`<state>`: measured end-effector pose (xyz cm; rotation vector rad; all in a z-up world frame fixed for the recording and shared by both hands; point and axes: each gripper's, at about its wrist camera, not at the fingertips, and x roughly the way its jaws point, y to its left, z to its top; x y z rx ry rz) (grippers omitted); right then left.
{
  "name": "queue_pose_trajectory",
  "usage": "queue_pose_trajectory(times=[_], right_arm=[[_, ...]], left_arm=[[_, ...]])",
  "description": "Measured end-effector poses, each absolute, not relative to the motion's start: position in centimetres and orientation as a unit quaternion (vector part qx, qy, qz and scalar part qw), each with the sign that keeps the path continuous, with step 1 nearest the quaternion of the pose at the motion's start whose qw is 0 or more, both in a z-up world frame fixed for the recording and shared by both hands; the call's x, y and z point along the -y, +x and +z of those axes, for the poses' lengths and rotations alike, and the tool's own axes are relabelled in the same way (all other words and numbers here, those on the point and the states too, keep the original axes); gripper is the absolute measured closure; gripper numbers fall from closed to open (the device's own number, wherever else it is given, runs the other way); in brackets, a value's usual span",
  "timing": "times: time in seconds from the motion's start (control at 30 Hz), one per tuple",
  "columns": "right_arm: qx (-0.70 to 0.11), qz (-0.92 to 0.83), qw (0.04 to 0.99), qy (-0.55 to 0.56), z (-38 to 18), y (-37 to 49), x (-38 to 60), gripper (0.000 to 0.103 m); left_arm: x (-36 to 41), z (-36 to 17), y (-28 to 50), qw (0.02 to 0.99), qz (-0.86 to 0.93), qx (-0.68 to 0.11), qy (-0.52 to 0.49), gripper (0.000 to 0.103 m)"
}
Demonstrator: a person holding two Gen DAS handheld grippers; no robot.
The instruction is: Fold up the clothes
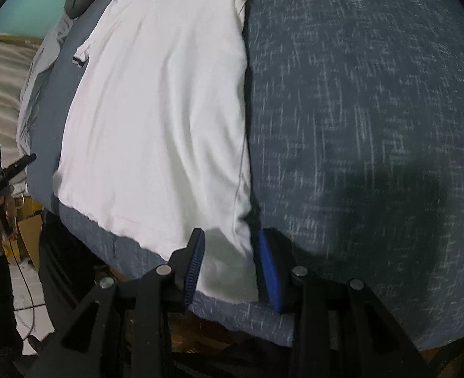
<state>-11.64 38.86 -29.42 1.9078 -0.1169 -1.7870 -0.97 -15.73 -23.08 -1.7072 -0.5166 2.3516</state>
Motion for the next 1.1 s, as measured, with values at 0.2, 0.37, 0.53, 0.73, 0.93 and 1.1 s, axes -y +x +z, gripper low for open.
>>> queue_pose_trajectory(times=[0.2,0.37,0.53,0.73,0.93,1.1], right_arm=[[0.042,-0.674,0.266,0.687,-28.8,-11.2,-39.0,0.099],[0.05,-0.703,0.262,0.659,-25.9,-11.5,-41.0,0.1],[0.054,-0.716,0.256,0.647,-24.8,-11.5,-43.0,0.101],[0.057,-0.721,0.252,0.643,-24.7,-11.2,-43.0,0.101],[0.058,-0.723,0.25,0.641,-24.5,-11.4,-43.1,0.101],[0.057,-0.724,0.251,0.64,-24.3,-11.5,-43.1,0.101]], left_arm=[[15.3,-23.2,-0.1,0.097,0.79,0.174,-0.58,0.046],[15.0,-23.9,0.3,0.099,0.782,0.176,-0.59,0.045],[14.5,-24.9,0.7,0.101,0.771,0.177,-0.603,0.044],[13.7,-27.6,1.2,0.098,0.748,0.157,-0.637,0.044],[13.0,-29.8,1.8,0.105,0.735,0.157,-0.651,0.044],[12.2,-30.7,2.2,0.12,0.733,0.161,-0.65,0.054]])
